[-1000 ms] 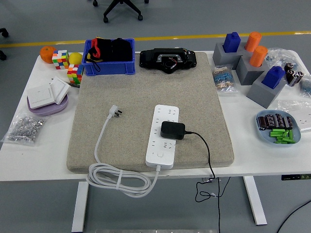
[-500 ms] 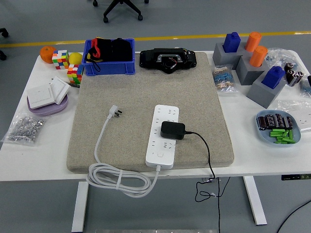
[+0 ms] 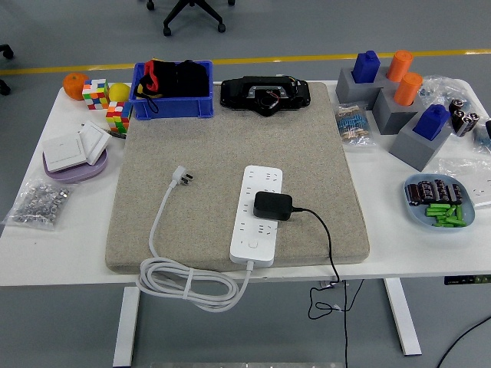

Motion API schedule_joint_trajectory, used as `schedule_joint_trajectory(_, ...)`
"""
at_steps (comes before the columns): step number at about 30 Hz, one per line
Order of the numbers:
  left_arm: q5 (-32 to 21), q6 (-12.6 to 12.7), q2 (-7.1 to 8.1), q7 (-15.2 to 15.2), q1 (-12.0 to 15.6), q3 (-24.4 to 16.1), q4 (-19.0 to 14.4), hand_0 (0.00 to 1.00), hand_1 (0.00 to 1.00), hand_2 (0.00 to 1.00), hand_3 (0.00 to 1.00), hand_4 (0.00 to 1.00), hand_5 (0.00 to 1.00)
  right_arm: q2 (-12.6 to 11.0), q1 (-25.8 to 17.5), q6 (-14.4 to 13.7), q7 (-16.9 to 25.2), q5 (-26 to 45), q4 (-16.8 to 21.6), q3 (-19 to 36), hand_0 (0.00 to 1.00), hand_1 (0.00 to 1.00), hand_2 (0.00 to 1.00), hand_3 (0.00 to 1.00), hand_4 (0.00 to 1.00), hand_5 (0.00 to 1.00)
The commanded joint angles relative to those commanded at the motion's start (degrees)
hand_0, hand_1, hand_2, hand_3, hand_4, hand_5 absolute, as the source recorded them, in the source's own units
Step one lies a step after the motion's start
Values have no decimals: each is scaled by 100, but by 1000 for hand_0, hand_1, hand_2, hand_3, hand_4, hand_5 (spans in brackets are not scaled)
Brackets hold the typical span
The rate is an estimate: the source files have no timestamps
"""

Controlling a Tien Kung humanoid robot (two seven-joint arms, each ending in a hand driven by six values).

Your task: Press the white button,pick up the black plug,place it near the board,insert it into the board

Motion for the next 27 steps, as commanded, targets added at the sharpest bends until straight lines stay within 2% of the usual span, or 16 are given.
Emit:
schedule_joint_trajectory(7,81,-1,7,0,-1,-59,0,708,664,589,682,649,288,3,9,-4,-46,-87,18,24,998,998,992,998,998,987)
schedule_joint_trajectory(13,280,128,29,-249,-11,-333,0,710,676,600,682,649,289,12,-7,115,-234,-124,9,-19,998,996,972,988,998,976)
schedule_joint_trajectory(14,296,139,31,-270,-12,-365,0,805,838,762,762,705,444,14,-9,118,-243,-127,9,-24,998,993,959,974,998,960)
schedule_joint_trajectory(19,746,142,30,-361,-22,-879,0,805,838,762,762,705,444,14,-10,151,-316,-164,8,-54,998,993,959,974,998,960)
schedule_joint_trajectory(20,898,136,24,-390,-23,-1031,0,961,998,993,988,775,713,12,-11,164,-339,-165,5,-62,998,995,956,968,998,952)
schedule_joint_trajectory(25,1446,61,9,-482,-43,-1633,0,961,998,993,988,775,713,12,-5,180,-379,-172,-9,-89,998,995,956,968,998,952)
schedule_joint_trajectory(26,1501,51,8,-487,-46,-1725,0,998,998,998,998,824,937,12,-3,181,-383,-173,-10,-91,998,992,957,966,998,939)
schedule_joint_trajectory(27,1628,40,6,-524,-51,-1890,0,998,998,998,998,824,937,16,-4,184,-394,-176,-15,-94,998,992,957,966,998,939)
